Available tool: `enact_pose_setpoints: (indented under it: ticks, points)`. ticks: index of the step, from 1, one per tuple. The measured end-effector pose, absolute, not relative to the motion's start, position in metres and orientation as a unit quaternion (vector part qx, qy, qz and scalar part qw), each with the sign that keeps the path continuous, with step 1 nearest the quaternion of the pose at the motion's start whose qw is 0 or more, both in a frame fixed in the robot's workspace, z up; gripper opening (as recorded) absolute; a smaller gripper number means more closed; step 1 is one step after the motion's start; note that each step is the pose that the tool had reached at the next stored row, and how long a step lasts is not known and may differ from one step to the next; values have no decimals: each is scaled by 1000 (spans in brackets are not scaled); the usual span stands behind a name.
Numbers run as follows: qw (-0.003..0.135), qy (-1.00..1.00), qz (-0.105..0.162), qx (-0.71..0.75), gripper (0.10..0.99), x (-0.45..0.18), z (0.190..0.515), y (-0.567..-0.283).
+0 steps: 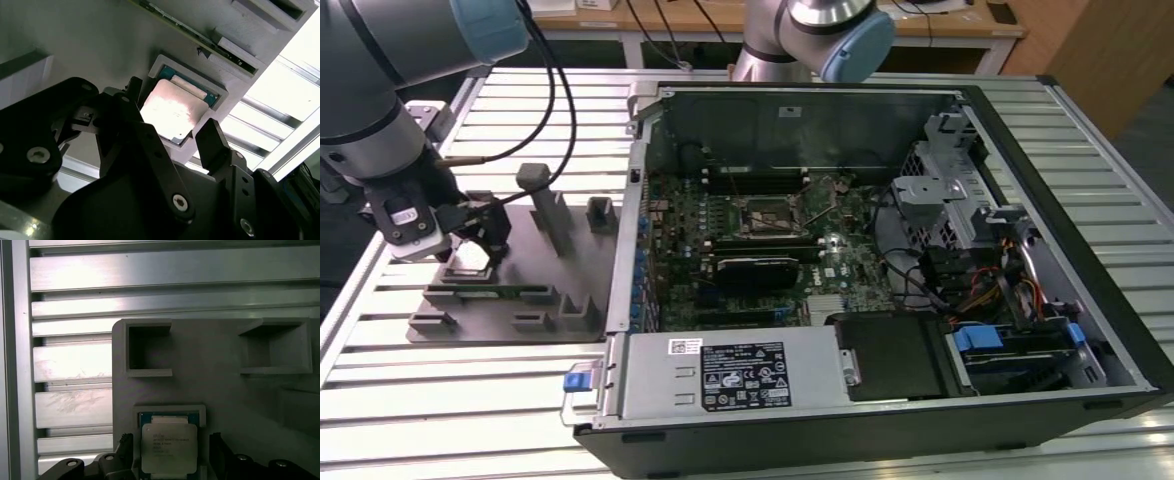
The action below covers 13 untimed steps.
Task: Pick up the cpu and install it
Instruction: 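Pick up the cpu and move it towards the insertion slot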
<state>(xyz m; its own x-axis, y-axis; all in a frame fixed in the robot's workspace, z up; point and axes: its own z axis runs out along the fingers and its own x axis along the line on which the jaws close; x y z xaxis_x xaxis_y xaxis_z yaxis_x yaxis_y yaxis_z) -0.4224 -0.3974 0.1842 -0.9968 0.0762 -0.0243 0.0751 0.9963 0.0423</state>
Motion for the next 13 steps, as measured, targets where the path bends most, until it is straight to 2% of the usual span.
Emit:
enact_pose_setpoints:
  ticks: [3, 4, 13]
  points:
    - [13, 999, 21, 38, 690, -422, 184, -397]
    - [13, 999, 21, 38, 624, -422, 184, -397]
    - [13, 999, 21, 38, 624, -422, 183, -397]
